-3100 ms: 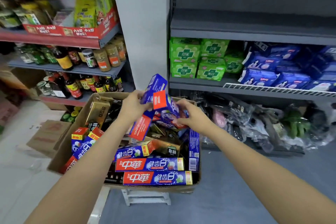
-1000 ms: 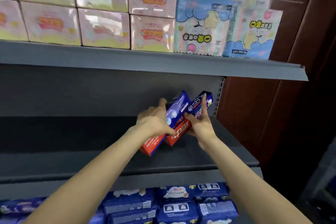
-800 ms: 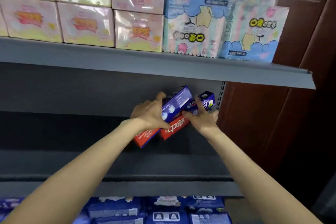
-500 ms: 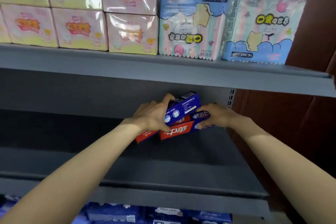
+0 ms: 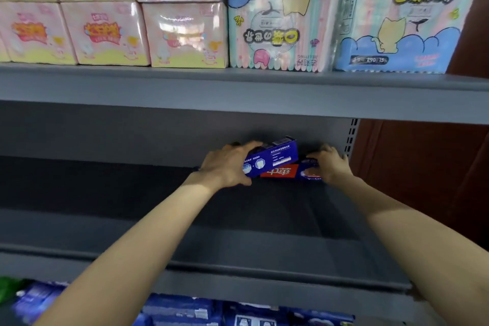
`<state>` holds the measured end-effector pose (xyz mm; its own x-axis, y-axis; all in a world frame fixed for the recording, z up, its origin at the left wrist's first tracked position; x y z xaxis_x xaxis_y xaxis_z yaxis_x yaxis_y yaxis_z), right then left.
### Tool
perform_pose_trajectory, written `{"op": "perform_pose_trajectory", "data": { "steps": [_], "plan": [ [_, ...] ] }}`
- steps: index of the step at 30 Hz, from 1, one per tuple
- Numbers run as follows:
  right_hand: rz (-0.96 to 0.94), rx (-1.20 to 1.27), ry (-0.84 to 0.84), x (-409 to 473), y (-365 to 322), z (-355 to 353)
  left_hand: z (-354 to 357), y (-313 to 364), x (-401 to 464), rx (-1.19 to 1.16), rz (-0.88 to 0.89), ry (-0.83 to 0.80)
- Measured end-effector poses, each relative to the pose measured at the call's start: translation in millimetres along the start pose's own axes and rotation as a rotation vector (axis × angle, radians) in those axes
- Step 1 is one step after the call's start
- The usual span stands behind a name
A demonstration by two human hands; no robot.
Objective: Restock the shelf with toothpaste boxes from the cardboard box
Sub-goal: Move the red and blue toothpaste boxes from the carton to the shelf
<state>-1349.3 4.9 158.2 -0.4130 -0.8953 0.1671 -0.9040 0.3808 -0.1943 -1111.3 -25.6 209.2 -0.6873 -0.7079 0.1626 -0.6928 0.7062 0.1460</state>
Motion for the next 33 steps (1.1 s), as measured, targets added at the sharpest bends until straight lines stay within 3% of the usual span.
{"op": "perform_pose_trajectory", "data": {
  "steps": [8, 14, 16, 18, 21, 24, 27, 30, 33],
  "plan": [
    [0.065, -0.139, 0.139, -3, 6, 8, 13, 9, 12, 0.112, 0.056, 0.013],
    [0.033, -0.073, 0.082, -3, 6, 8, 17, 20, 20, 0.167, 0.022, 0.026],
    [0.047, 0.044, -0.010, -3, 13, -1, 18, 28, 23, 0.247, 0.047, 0.037],
    [0.101, 0.327, -0.116, -7, 21, -9, 20, 41, 26, 0.354, 0.103, 0.065],
    [0.198, 0.877, -0.183, -21, 31, -15, 23, 66, 30, 0.505, 0.208, 0.217],
    [0.216, 1.127, -0.388, -42, 31, -9, 27, 89, 31, 0.561, 0.272, 0.380],
    [0.216, 1.324, -0.346, -49, 44, -12, 29, 90, 37, 0.487, 0.221, 0.405],
    [0.156, 1.371, -0.243, -48, 60, -15, 31, 67, 46, 0.342, 0.029, 0.310],
    [0.059, 1.387, -0.180, -47, 71, -12, 38, 38, 49, -0.008, -0.143, 0.219]
  ]
}}
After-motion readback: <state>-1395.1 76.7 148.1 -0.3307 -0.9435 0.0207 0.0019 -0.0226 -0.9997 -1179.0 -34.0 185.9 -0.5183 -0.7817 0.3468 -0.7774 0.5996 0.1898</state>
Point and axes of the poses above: each hand's wrist, its own x-axis towards the middle knuckle, its own z-axis out of the palm, y = z × x, the point moved 7 cm from there along x, towards the middle knuckle, and after that the axes turned 1 degree about -y, right-handed, at the moved point
